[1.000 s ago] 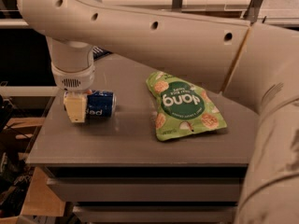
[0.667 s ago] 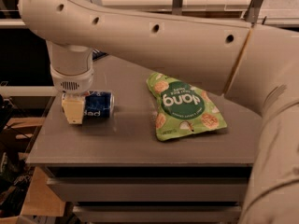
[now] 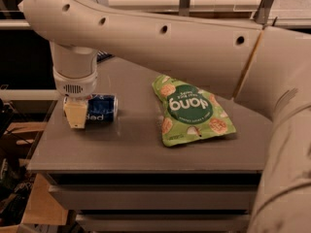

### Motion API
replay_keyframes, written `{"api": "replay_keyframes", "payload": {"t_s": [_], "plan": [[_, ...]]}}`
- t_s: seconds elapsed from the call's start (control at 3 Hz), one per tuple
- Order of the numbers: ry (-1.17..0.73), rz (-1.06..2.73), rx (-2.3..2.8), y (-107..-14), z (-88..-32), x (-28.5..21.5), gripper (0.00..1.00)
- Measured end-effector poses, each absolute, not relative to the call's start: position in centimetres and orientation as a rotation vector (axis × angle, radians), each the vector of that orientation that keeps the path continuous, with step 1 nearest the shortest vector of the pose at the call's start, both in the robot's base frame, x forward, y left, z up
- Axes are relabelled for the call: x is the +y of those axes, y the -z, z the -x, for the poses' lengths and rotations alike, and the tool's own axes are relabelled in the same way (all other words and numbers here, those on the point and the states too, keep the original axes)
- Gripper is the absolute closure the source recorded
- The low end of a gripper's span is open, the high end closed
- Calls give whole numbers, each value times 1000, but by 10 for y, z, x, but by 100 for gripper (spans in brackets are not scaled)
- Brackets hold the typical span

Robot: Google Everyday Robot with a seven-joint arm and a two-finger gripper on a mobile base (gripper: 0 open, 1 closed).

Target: Knock pepsi can over

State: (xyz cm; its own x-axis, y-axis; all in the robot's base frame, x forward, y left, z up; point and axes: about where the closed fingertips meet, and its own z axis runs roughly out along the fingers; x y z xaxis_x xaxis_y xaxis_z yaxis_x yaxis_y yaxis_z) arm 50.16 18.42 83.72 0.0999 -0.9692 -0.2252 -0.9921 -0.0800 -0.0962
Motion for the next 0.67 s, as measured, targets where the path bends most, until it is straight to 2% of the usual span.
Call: {"api": "replay_keyframes", "payload": {"t_s": [0.33, 0.67], "plan": [[-161, 2151, 1962, -838, -502, 184, 13], [-175, 2149, 1960, -838, -503, 185, 0]]}}
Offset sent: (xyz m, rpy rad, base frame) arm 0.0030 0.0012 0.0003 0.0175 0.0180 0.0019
